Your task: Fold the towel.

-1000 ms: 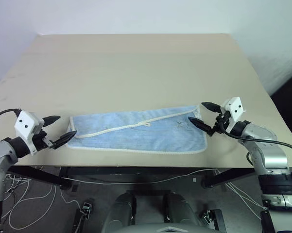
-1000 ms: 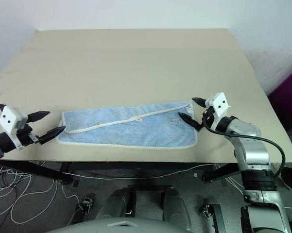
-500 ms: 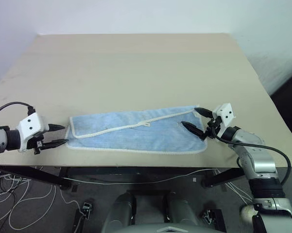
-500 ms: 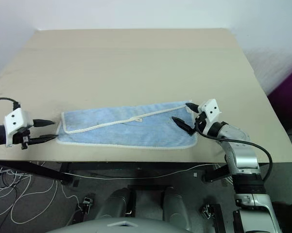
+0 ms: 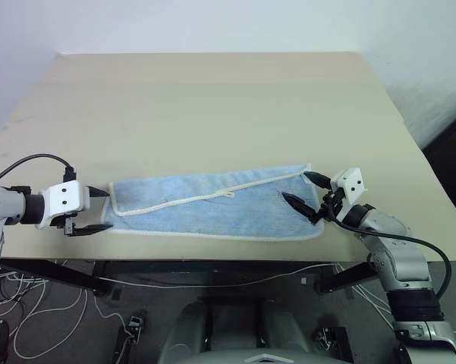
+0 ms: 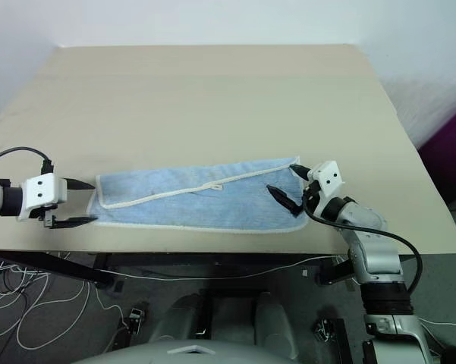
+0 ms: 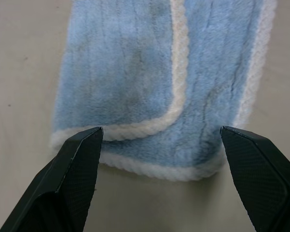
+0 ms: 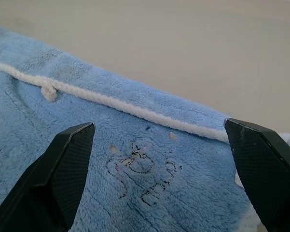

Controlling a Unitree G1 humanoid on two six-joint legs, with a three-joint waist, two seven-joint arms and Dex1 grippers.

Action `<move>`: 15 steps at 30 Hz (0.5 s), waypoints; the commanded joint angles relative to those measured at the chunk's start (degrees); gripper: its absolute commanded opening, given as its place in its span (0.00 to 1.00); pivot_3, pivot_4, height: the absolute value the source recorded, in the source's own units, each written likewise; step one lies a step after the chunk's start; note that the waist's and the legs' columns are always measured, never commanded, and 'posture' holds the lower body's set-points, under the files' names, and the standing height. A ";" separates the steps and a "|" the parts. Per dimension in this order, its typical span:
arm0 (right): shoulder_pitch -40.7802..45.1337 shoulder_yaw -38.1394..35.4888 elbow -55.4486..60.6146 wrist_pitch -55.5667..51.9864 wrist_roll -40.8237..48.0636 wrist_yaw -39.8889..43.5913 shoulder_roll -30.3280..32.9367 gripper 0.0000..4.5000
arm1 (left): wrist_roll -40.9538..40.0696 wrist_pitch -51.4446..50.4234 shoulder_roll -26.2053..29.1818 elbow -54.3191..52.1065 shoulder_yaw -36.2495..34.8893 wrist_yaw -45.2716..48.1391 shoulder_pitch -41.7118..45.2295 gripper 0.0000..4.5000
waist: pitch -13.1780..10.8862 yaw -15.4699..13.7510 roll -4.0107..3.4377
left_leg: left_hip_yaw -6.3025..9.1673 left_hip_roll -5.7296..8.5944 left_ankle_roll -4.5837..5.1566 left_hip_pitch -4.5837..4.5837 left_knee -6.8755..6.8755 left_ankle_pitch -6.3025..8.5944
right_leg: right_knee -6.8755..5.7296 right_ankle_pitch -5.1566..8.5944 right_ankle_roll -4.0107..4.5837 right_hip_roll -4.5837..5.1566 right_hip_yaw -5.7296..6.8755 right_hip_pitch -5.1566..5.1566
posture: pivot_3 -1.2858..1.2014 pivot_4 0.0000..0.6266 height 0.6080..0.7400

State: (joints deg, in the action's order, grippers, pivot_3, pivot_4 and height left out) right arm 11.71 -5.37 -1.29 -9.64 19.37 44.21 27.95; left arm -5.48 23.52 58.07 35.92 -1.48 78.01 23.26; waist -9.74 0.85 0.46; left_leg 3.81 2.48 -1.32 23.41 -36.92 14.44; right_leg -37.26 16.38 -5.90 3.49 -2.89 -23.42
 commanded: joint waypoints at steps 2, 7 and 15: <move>0.35 -0.66 1.90 0.49 0.73 -0.06 -0.10 1.00 | 0.19 2.08 -0.09 1.82 -0.14 -0.57 1.15 0.90 | 0.00 0.06 0.00 | 0.00 -0.01 0.00 0.00 0.00 0.00 | -0.01 0.00 0.00 -0.02 0.00 0.00 | 0.52 0.24 1.00; 0.50 -0.65 -0.34 2.06 0.42 0.76 -0.23 1.00 | 1.86 5.50 -1.75 4.50 0.36 -4.48 2.26 0.90 | 0.00 -0.09 0.00 | 0.00 -0.01 0.00 0.00 -0.04 0.00 | -0.03 0.00 0.00 -0.03 0.01 0.00 | 0.52 0.24 1.00; 0.31 -0.42 -0.02 2.05 0.31 0.64 -0.48 1.00 | -1.68 1.24 -3.93 3.12 -0.58 -3.16 0.89 0.90 | 0.01 -0.02 0.00 | 0.00 0.00 0.01 0.00 -0.07 0.00 | -0.06 0.00 -0.01 -0.03 0.01 0.01 | 0.52 0.24 1.00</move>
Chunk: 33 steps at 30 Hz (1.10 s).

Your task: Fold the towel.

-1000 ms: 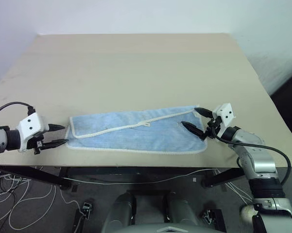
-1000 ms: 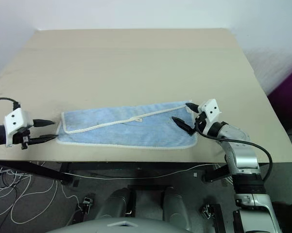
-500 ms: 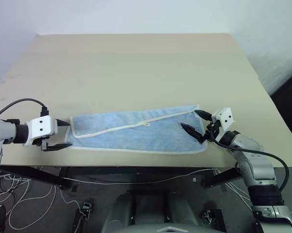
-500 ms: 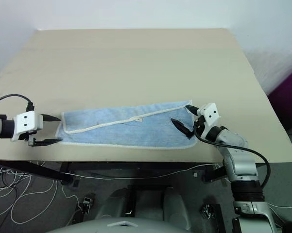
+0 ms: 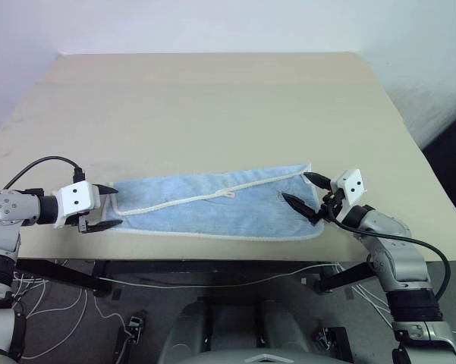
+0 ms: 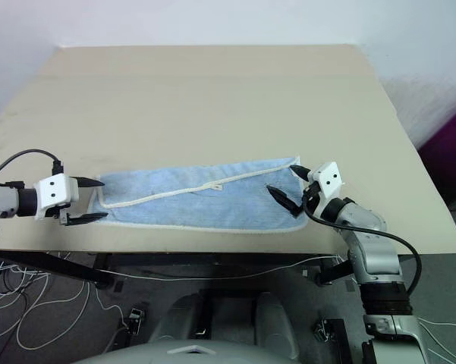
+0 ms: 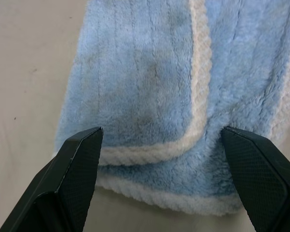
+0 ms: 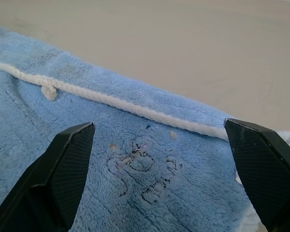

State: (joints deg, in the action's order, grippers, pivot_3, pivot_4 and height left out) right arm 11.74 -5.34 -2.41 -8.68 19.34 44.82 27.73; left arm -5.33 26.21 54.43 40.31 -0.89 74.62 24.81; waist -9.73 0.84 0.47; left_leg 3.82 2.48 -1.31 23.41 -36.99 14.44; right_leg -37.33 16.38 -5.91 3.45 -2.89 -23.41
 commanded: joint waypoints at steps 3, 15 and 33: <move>0.20 -0.30 1.47 0.88 0.31 -0.17 -0.36 1.00 | -4.11 -5.10 -1.30 -2.77 -2.03 0.30 -1.23 0.90 | 0.00 -0.06 0.00 | 0.00 0.00 0.00 0.00 -0.01 0.00 | 0.00 0.00 0.00 0.01 0.00 0.00 | 0.52 0.24 1.00; 0.53 0.20 2.56 -0.25 0.41 -0.71 -0.27 1.00 | -5.51 -9.20 -0.66 -4.80 -2.48 0.18 -2.70 0.90 | 0.00 0.01 0.00 | 0.01 0.00 0.00 0.00 -0.02 0.00 | -0.02 0.00 0.00 0.01 0.00 0.00 | 0.52 0.24 1.00; 1.00 0.52 3.59 -1.03 0.52 -1.45 -0.47 1.00 | -2.41 -4.83 -0.79 0.68 -3.36 -5.50 -0.25 0.90 | 0.00 -0.03 0.01 | 0.01 0.00 0.00 0.00 -0.02 0.00 | -0.02 0.00 0.00 0.01 0.00 -0.01 | 0.52 0.24 1.00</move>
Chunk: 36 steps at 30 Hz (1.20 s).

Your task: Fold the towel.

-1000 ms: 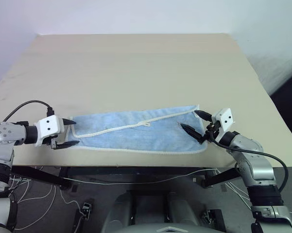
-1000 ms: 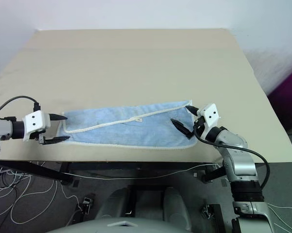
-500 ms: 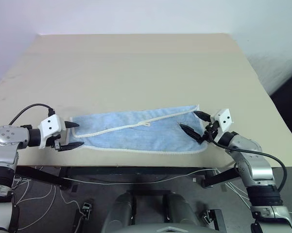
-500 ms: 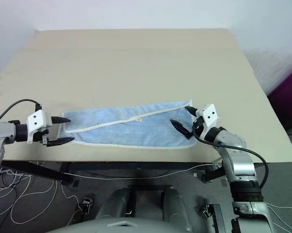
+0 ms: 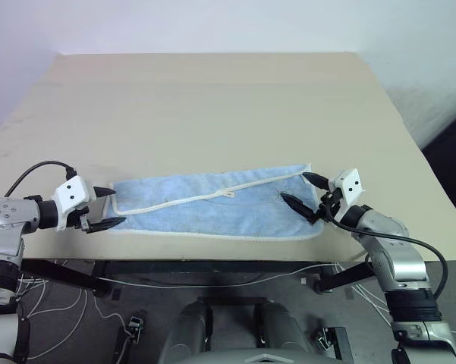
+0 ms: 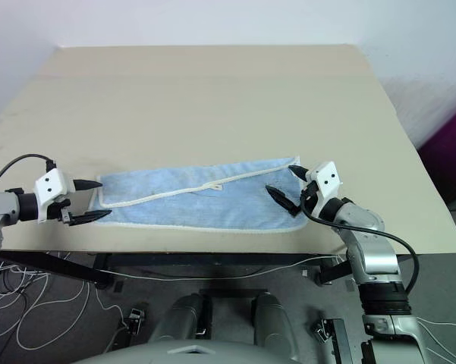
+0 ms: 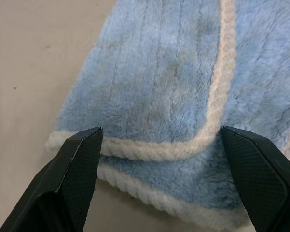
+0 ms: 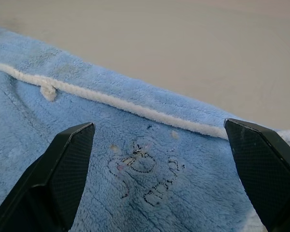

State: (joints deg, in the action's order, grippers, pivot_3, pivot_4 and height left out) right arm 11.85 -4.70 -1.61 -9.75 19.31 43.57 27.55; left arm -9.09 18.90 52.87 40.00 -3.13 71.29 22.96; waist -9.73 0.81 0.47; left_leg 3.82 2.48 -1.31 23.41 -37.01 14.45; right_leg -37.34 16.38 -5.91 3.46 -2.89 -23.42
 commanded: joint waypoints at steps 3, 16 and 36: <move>0.87 -0.13 2.88 0.04 0.51 -0.29 -0.30 1.00 | 1.90 4.02 0.50 2.05 -0.86 -2.82 2.24 0.87 | 0.00 0.00 0.01 | 0.00 0.00 0.00 0.00 0.00 0.00 | 0.00 0.00 0.00 0.00 0.00 0.00 | 0.52 0.24 1.00; 1.19 -0.14 2.95 0.01 0.48 -0.53 -0.22 1.00 | 0.27 3.15 0.08 1.43 -0.78 0.53 1.92 0.01 | 0.00 0.04 0.00 | -0.01 0.00 0.00 0.00 0.00 0.00 | -0.01 0.00 0.00 -0.01 0.00 0.00 | 0.52 0.24 1.00; 10.79 4.94 -7.52 13.66 -16.23 -1.31 8.70 1.00 | -4.55 -5.07 0.36 -5.85 -6.02 -1.60 -2.53 0.01 | 0.00 0.16 0.00 | -0.03 0.00 0.00 0.00 -0.01 0.00 | -0.03 0.00 0.00 -0.01 0.00 -0.04 | 0.52 0.24 1.00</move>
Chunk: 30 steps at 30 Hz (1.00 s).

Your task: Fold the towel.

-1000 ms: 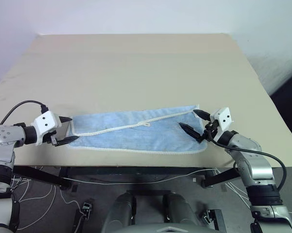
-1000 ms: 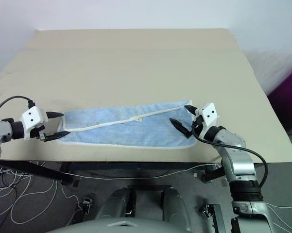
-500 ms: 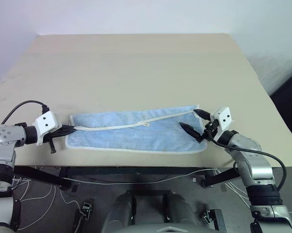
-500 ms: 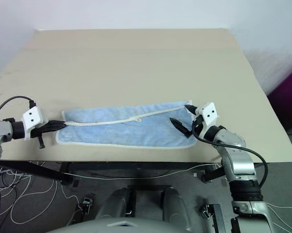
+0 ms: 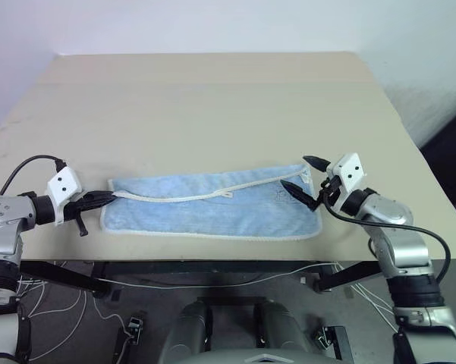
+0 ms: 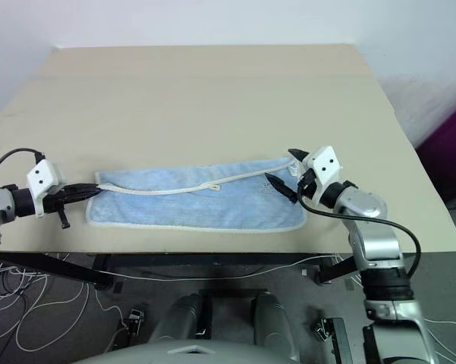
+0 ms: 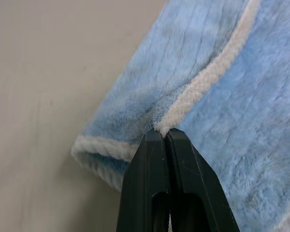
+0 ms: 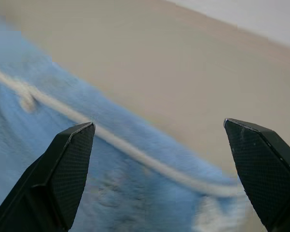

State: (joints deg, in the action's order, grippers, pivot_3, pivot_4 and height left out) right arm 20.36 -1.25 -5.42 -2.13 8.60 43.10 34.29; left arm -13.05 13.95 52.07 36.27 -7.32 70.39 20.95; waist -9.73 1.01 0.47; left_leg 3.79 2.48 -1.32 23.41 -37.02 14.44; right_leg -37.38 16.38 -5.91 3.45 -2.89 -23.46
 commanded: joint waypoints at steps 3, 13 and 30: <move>6.67 4.00 -12.11 13.41 -12.43 -2.91 4.82 1.00 | -0.47 -0.51 0.89 -3.16 -2.05 -1.53 -1.24 0.01 | 0.00 -0.08 0.00 | -0.01 0.00 0.00 0.00 -0.01 0.00 | -0.01 0.00 0.00 0.00 0.00 0.01 | 0.52 0.24 1.00; 16.69 9.80 -32.16 30.37 -25.23 -10.29 8.13 1.00 | -1.13 -2.79 -0.52 -9.99 -2.66 -4.58 -6.13 0.01 | -0.01 0.19 -0.01 | -0.08 -0.02 -0.01 0.00 0.02 0.00 | -0.02 0.00 0.00 0.00 -0.07 -0.04 | 0.52 0.24 1.00; 18.78 14.40 -36.35 40.25 -30.62 -13.34 8.42 0.24 | -1.30 -4.80 -1.52 -14.11 -2.84 -6.93 -9.65 0.00 | -0.01 0.16 -0.01 | -0.08 -0.02 -0.01 0.00 0.01 -0.01 | -0.02 0.00 0.00 0.00 -0.07 -0.03 | 0.52 0.24 1.00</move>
State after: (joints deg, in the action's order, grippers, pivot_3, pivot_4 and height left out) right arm 38.45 13.87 -42.11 37.18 -22.88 29.74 41.68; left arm -13.20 9.04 50.35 23.92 -8.15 63.68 11.48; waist -9.73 1.17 0.46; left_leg 3.71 2.46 -1.32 23.41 -37.01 14.44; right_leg -37.40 16.38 -5.90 3.45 -2.96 -23.49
